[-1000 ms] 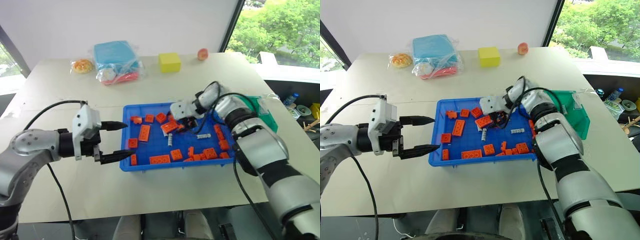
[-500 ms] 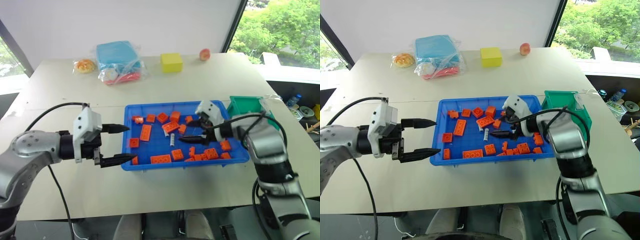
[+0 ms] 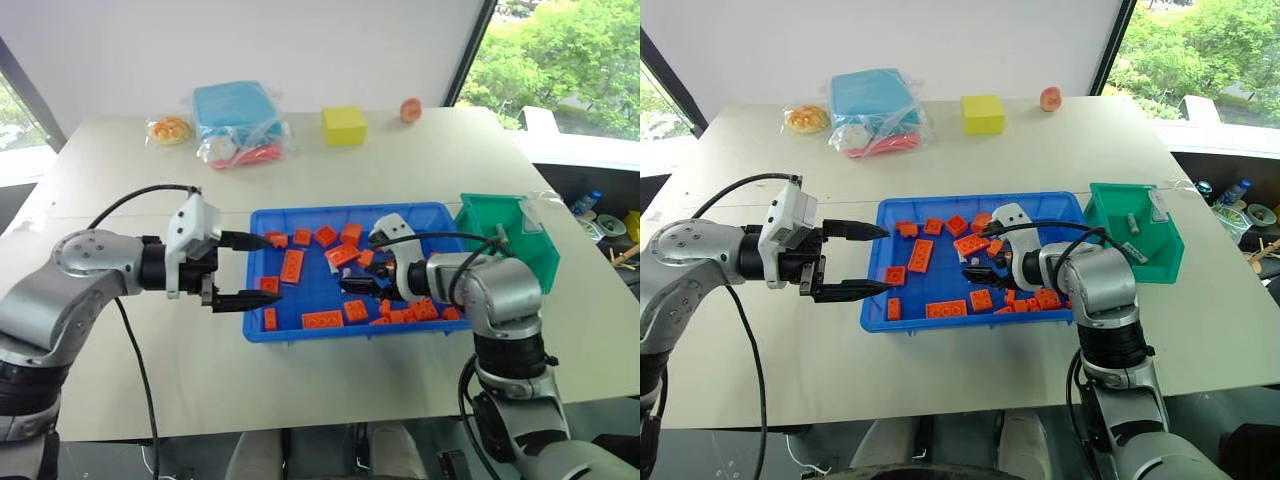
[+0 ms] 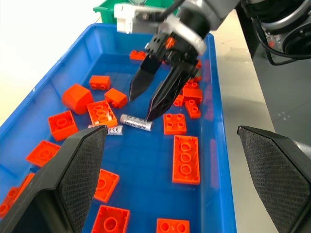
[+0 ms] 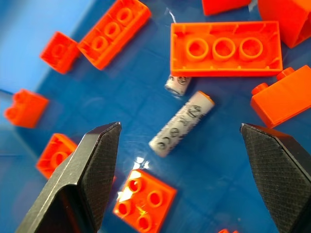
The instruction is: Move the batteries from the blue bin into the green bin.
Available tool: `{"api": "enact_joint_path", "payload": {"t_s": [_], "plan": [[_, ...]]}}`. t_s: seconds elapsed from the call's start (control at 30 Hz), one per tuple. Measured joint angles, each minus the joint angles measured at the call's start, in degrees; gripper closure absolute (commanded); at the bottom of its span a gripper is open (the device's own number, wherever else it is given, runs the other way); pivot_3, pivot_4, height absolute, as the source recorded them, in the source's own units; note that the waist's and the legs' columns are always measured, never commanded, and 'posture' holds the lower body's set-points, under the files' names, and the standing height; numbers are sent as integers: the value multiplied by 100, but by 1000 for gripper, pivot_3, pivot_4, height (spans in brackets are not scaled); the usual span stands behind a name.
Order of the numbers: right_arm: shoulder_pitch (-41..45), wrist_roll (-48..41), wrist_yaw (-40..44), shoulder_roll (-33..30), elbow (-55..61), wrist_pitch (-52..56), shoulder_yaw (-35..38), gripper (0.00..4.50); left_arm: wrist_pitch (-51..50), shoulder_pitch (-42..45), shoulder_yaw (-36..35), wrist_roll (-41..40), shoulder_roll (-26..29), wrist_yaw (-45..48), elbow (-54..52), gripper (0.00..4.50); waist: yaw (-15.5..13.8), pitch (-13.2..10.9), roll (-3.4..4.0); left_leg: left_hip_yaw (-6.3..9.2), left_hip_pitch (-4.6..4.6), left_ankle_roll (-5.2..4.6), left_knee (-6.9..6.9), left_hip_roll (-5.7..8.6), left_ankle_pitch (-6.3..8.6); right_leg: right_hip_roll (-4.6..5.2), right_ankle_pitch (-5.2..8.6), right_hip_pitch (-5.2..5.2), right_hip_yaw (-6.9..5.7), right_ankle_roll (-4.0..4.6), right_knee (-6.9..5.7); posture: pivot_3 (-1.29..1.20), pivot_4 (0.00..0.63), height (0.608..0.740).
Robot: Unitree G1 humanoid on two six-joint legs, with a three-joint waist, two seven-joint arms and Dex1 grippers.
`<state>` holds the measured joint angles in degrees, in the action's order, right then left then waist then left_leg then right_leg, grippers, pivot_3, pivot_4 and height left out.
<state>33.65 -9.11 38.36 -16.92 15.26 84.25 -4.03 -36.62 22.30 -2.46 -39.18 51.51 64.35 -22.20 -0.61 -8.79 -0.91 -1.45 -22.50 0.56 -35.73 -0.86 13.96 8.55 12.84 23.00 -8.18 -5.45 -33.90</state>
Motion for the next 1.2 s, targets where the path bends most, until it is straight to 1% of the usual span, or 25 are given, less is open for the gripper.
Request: {"api": "enact_joint_path", "payload": {"t_s": [0.3, 0.4, 0.47, 0.53, 0.6, 0.63, 0.73, 0.8, 0.87, 0.93, 0.97, 1.03, 1.07, 1.1, 1.13, 1.17, 1.2], "plan": [[-92, -193, -331, -37, -326, -706, -392, 477, 4, -162, -5, 52, 0, 23, -43, 0, 1, 0, 0, 4, 4, 0, -1, -4, 0, 0, 5, -1, 0, 6, -2, 0, 150, 704], [-95, -232, -373, -80, -394, -927, -579, 1260, 3, -181, -8, 52, 1, 5, -64, 0, -5, 0, -1, 4, 4, 0, -1, -5, 0, 0, 5, -1, 0, 7, -1, 0, 150, 704], [-108, -249, -387, -150, -430, -1015, -657, 2214, 2, -181, -14, 52, 1, -15, -78, 0, -12, 0, -1, 5, 3, 0, -2, -4, 0, 2, 5, -1, 0, 7, -1, 0, 150, 704], [-128, -288, -390, -243, -430, -1067, -684, 3308, 0, -180, -45, 51, 3, -16, -78, 0, -12, 0, -1, 5, 3, 0, -2, -4, 0, 2, 6, -1, 0, 7, 0, 0, 150, 704], [-153, -347, -384, -346, -417, -1097, -721, 4301, 0, -179, -61, 50, 6, -14, -77, 0, -8, 0, -1, 5, 3, 1, -1, -4, 0, 2, 6, -1, 0, 8, 0, 0, 150, 704], [-156, -374, -380, -400, -371, -1092, -725, 4452, 0, -177, -63, 50, 6, -12, -75, 0, -7, 0, -1, 5, 3, 1, -1, -6, 1, 1, 6, 0, 0, 7, 0, 0, 150, 704], [-193, -612, -359, -608, -46, -822, -578, 4442, 0, -150, -62, 53, 5, 5, -32, 0, -19, -3, -1, 5, -3, 1, -3, -5, 1, 3, 6, 3, 0, 7, 2, 0, 150, 704], [-147, -814, -310, -754, 186, -581, -230, 4442, 2, -136, -62, 73, 5, 29, -12, 0, -21, -4, -1, 4, -7, 1, -5, -5, 1, 3, 6, 6, 0, 7, 6, 0, 150, 704], [97, -1040, -259, -966, 367, -260, 359, 4442, 17, -132, -60, 105, 2, 52, 14, 0, -20, -6, -1, 4, -9, 1, -4, -5, 1, 2, 6, 7, 0, 7, 13, 0, 150, 704], [491, -1211, -260, -1300, 477, 64, 1139, 4442, 101, -134, -60, 122, -4, 100, 40, 0, -27, -6, 0, 4, -10, 3, -2, -6, 2, 2, 6, 8, -1, 7, 16, 0, 150, 704], [587, -1233, -261, -1443, 494, 129, 1369, 4442, 117, -135, -60, 123, -4, 120, 55, 0, -29, -5, 0, 5, -8, 10, 5, -6, 6, 1, 6, 7, -1, 8, 20, 0, 150, 704], [582, -1258, -252, -1984, 462, 166, 1659, 4442, 185, -138, -55, 143, -29, 168, 109, 0, -34, -3, -8, 3, -11, 13, 15, -5, 8, -2, 6, 0, -13, 9, 38, 0, 150, 704], [489, -1240, -248, -2380, 321, 100, 1821, 4442, 215, -142, -47, 165, -48, 177, 148, 0, -43, -3, -9, -2, -13, 13, 15, -4, 8, -1, 6, -4, -14, 9, 50, 0, 150, 704], [408, -1204, -251, -2623, 179, 24, 1948, 4442, 220, -146, -46, 179, -51, 183, 170, 0, -48, -3, -11, -7, -13, 12, 14, 0, 8, 2, 6, -9, -14, 9, 57, 0, 150, 704], [214, -1106, -261, -2963, -109, -227, 2111, 4442, 227, -133, -31, 221, -75, 186, 208, 0, -46, -4, -8, -14, -14, 12, 14, 0, 9, 3, 6, -12, -13, 8, 69, 0, 150, 704], [109, -1038, -270, -3094, -289, -362, 2185, 4442, 232, -131, -27, 237, -103, 188, 226, 0, -29, -4, -8, -18, -13, 11, 15, -1, 9, 4, 5, -17, -13, 7, 74, 0, 150, 704], [-20, -1002, -274, -3180, -475, -516, 2250, 3942, 239, -124, 2, 247, -130, 193, 255, 0, -16, -3, -9, -20, -11, 10, 15, -2, 9, 3, 5, -26, -13, 6, 73, 0, 150, 704]]}}
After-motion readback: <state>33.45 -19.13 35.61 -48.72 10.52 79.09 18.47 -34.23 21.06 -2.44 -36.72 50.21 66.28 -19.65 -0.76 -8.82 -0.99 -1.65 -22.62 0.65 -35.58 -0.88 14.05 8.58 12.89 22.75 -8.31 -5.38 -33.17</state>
